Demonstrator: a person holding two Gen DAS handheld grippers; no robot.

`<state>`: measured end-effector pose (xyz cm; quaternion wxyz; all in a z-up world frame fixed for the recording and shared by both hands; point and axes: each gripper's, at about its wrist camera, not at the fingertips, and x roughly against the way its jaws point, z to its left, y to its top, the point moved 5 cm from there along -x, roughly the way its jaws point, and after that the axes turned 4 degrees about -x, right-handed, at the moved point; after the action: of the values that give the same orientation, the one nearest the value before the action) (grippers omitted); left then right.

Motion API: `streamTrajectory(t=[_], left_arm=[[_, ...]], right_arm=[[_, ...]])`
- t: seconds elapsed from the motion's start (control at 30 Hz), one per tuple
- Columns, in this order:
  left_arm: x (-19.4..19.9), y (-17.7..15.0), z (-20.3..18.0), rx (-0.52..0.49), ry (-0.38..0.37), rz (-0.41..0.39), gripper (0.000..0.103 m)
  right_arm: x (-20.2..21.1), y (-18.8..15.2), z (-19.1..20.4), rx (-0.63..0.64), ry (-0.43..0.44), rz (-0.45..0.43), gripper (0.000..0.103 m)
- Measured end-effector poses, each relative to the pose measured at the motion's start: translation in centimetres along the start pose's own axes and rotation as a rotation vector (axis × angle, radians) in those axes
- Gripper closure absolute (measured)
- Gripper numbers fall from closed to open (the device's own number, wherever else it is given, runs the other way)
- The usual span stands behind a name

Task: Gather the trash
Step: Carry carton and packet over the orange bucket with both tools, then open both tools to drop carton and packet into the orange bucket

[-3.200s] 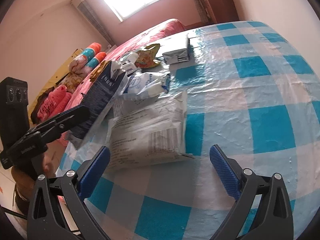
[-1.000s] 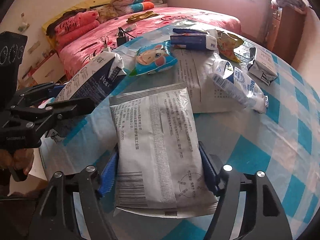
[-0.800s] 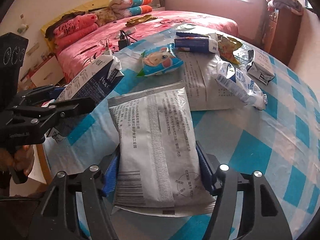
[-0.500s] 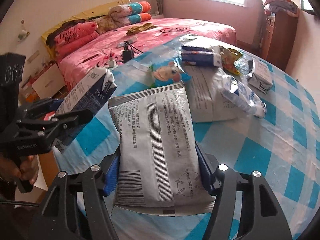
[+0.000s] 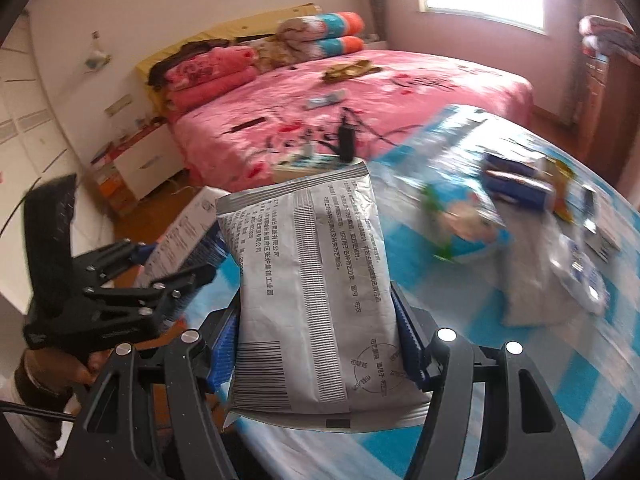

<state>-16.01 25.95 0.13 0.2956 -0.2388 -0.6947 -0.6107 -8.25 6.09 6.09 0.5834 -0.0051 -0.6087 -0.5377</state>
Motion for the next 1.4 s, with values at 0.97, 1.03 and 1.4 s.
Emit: streamTrajectory(t=[0.97, 1.03, 1.4], left_arm=[[-1.1, -7.5, 15.4, 0.309, 0.274, 0.109, 0.039], [-1.4, -8.0, 15.9, 0.323, 0.288, 0.125, 0.034], [1.2, -7.3, 16.8, 0.291, 0.341, -0.068, 0.017]], right_arm=[[-13.5, 3.9, 17.2, 0.24, 0.238, 0.147, 0.03], [-14.3, 4.0, 17.2, 0.243, 0.222, 0.142, 0.019], [-12.0, 5.2, 12.0, 0.043, 0.186, 0.065, 0.009]])
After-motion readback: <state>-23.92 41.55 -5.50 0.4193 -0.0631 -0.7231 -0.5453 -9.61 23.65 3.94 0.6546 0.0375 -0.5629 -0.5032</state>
